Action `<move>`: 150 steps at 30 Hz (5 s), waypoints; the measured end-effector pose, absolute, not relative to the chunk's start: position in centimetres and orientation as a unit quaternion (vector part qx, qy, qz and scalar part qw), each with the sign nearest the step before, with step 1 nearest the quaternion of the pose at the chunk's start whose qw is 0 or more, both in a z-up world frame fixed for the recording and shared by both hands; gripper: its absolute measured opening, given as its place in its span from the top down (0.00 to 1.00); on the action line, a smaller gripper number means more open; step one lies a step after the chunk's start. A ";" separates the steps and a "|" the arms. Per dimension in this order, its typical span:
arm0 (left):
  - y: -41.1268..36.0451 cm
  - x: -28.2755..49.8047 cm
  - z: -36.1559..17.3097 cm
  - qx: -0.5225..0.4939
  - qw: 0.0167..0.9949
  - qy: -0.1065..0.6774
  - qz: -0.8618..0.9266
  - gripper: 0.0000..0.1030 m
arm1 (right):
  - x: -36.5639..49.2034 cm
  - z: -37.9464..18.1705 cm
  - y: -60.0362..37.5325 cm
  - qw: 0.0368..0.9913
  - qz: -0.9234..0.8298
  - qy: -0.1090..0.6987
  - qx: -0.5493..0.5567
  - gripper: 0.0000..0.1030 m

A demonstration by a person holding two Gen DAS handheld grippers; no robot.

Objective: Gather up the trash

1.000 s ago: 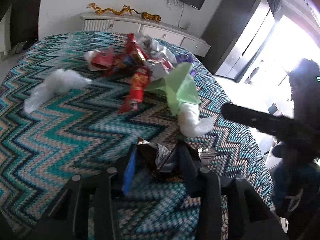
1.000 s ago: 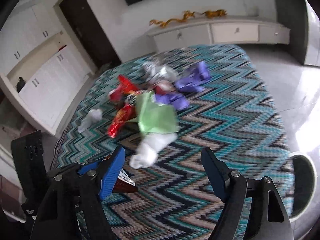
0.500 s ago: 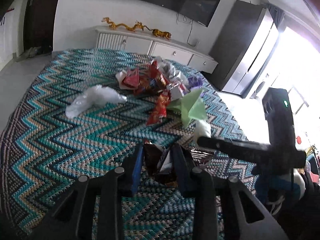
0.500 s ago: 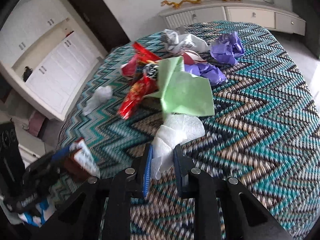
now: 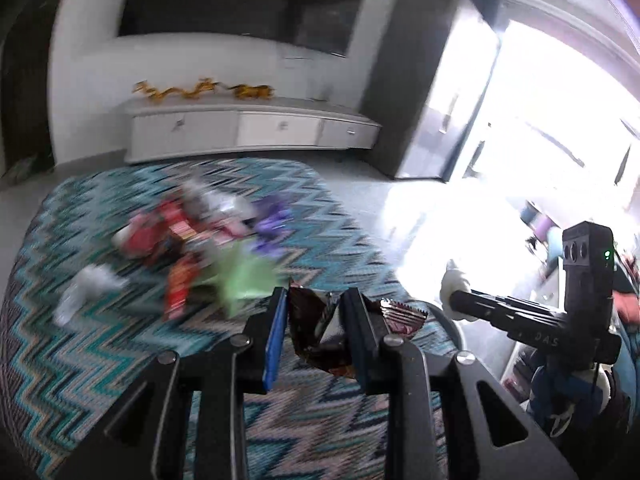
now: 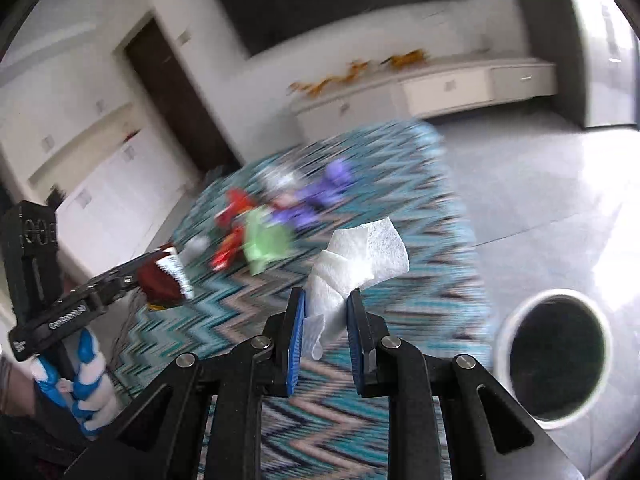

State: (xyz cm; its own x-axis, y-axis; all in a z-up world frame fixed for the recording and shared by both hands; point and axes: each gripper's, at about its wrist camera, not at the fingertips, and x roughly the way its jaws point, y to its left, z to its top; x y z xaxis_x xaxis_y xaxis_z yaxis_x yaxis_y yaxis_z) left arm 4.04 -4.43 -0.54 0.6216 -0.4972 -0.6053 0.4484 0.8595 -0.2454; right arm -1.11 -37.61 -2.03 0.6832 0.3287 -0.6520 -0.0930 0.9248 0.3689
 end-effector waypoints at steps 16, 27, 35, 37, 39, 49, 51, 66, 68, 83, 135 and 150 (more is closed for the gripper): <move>-30.8 8.9 -4.1 0.070 0.829 0.407 -0.378 0.73 | -2.2 -13.3 -56.0 0.869 -0.049 0.406 0.277 0.76; -36.2 11.8 -8.7 0.076 0.792 0.449 -0.407 0.73 | -0.1 -21.7 -59.5 0.835 -0.087 0.448 0.308 0.57; -34.8 11.5 -8.2 0.069 0.800 0.437 -0.406 0.52 | -4.1 -22.6 -60.4 0.826 -0.102 0.447 0.327 0.49; -34.3 11.1 -7.8 0.067 0.803 0.431 -0.407 0.51 | -6.1 -22.7 -60.8 0.822 -0.113 0.443 0.338 0.49; -33.6 10.8 -7.3 0.064 0.805 0.425 -0.409 0.51 | -8.2 -23.0 -60.8 0.814 -0.120 0.446 0.352 0.49; -28.9 8.7 -4.3 0.045 0.801 0.417 -0.427 0.51 | -13.3 -36.7 -56.5 0.667 -0.121 0.565 0.470 0.49; -27.0 7.9 -3.4 0.039 0.800 0.418 -0.429 0.51 | -13.0 -40.4 -55.3 0.640 -0.106 0.582 0.491 0.49; -18.2 6.6 -4.2 0.052 0.826 0.481 -0.290 0.51 | -10.8 -57.9 -49.8 0.485 -0.098 0.526 0.692 0.25; -18.6 6.5 -4.4 0.058 0.824 0.484 -0.288 0.51 | -11.0 -58.6 -49.8 0.476 -0.108 0.512 0.707 0.25; -18.4 6.2 -4.7 0.059 0.819 0.491 -0.291 0.51 | -14.0 -57.9 -49.6 0.473 -0.165 0.523 0.690 0.93; 19.2 1.4 19.7 -0.011 0.982 0.186 0.004 0.41 | -0.5 10.7 -40.0 0.948 0.054 0.259 0.176 0.48; 16.7 15.1 -4.0 -0.058 0.911 0.396 -0.098 0.37 | 19.6 -3.4 -28.0 0.888 0.128 0.418 0.141 0.30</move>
